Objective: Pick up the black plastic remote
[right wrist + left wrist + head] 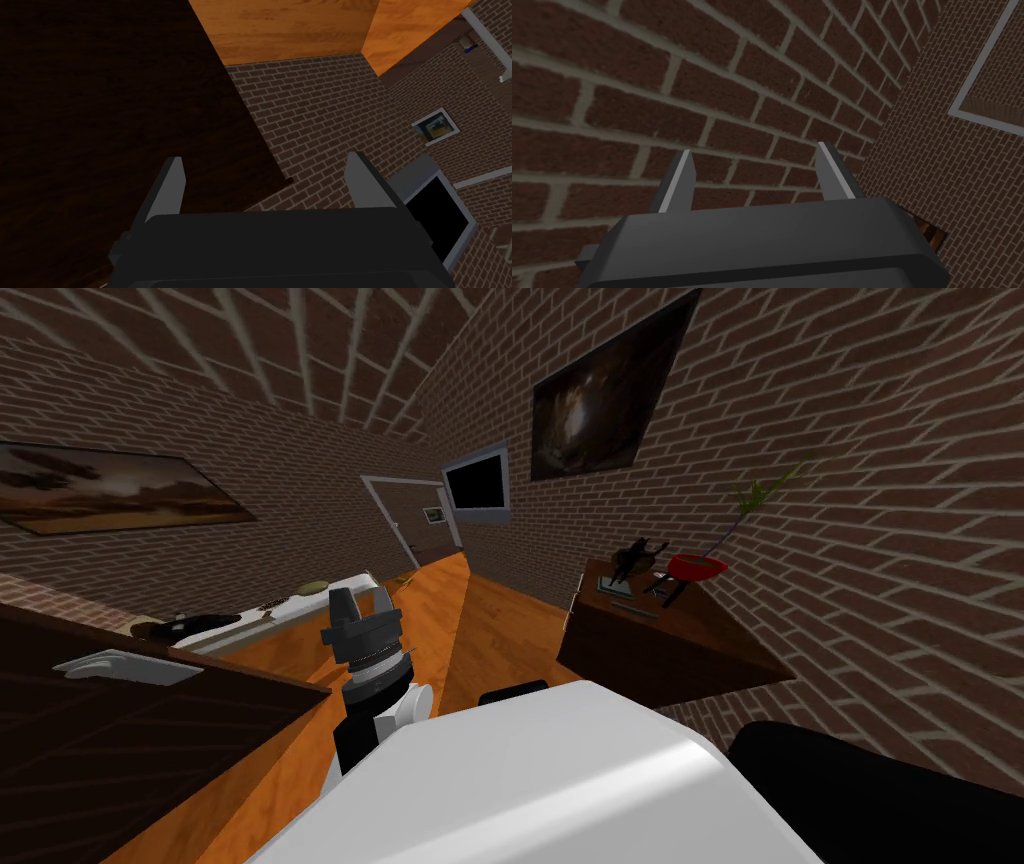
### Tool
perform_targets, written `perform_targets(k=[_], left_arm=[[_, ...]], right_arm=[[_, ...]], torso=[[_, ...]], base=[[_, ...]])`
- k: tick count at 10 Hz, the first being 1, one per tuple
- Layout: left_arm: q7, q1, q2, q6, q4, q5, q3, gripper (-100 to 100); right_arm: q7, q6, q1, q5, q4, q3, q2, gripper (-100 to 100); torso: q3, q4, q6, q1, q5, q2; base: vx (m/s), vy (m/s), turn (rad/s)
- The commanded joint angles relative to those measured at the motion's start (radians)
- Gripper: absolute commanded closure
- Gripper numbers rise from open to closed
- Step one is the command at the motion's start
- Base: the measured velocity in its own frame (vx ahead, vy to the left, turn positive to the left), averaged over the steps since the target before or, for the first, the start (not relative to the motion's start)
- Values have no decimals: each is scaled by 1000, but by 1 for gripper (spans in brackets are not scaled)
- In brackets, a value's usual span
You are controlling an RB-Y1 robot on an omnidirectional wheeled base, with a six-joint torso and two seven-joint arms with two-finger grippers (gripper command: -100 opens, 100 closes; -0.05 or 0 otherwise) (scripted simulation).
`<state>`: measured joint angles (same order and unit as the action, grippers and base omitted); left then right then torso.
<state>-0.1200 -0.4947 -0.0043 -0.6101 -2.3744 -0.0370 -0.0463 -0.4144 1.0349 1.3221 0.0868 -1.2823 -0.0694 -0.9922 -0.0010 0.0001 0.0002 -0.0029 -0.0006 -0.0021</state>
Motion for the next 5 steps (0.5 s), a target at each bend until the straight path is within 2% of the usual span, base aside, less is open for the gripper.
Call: perform_targets(k=[1, 2, 3, 4, 5], left_arm=[[0, 0, 0, 0, 0, 0, 0, 0], [0, 0, 0, 0, 0, 0, 0, 0], [0, 0, 0, 0, 0, 0, 0, 0], [0, 0, 0, 0, 0, 0, 0, 0], [0, 0, 0, 0, 0, 0, 0, 0]], right_arm=[[-24, 2, 45, 1, 50, -14, -33, -100], [-24, 2, 45, 1, 60, -14, -33, -100], [-40, 1, 74, 1, 101, -29, -61, -100], [-40, 1, 74, 1, 103, -29, -61, -100], [-40, 1, 74, 1, 107, -29, -61, -100]], torso=[[0, 0, 0, 0, 0, 0], [0, 0, 0, 0, 0, 0], [0, 0, 0, 0, 0, 0], [0, 0, -1, 0, 0, -1], [0, 0, 0, -1, 0, 0]], base=[[28, -23, 376], [21, -25, 354], [23, -23, 468], [16, -31, 326], [5, -21, 33]])
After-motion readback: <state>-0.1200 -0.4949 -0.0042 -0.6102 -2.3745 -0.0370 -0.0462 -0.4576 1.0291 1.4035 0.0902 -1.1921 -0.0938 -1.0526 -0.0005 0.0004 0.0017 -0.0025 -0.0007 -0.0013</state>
